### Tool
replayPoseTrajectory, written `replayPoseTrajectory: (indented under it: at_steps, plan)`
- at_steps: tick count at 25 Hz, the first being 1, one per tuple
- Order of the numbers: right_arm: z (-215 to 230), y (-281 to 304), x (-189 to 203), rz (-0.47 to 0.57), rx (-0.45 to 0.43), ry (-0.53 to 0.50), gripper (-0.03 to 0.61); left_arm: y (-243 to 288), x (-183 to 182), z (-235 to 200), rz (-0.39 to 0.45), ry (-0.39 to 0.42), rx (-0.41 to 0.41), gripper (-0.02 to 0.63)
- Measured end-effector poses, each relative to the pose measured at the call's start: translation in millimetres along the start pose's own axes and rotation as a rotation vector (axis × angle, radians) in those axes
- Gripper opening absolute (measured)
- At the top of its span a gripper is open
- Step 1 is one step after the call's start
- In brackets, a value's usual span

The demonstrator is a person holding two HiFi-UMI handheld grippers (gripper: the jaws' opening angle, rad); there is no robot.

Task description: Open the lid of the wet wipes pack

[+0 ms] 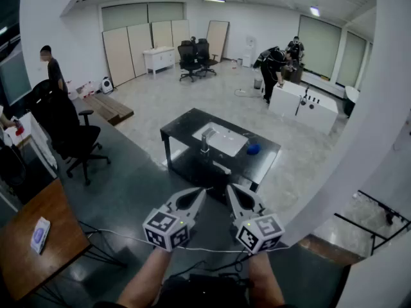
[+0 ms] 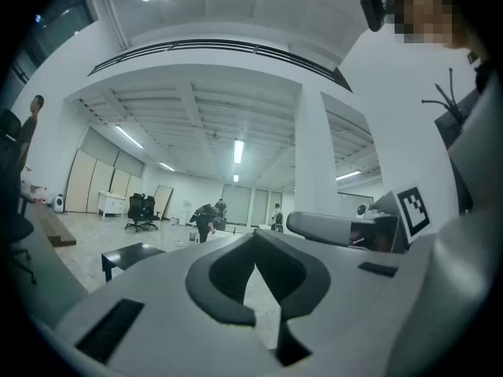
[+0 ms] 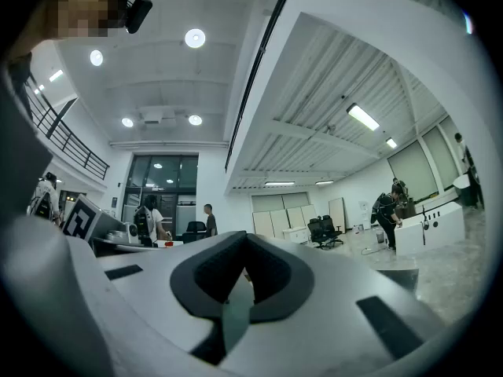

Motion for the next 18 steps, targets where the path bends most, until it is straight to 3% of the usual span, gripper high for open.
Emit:
replayPoseTrajectory:
  at_steps: [12, 18]
  plan:
    - [-6, 0, -2, 0.006, -0.069, -0.022, 0.011, 2, 1, 4, 0.021, 0.017, 0.011, 0.003]
    - [-18, 8, 5, 0.001, -0.103, -0.052, 0.012, -15, 0, -8, 0.029, 0.017, -0.065, 0.002]
Point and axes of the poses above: the fingertips, and each gripper's own axes: y forward along the fingers, z to its right, x out of its underside, the point moved 2 cm from there along -y, backward along the fingers, and after that the axes turned 12 degrees about y, right-handed, at the moved point
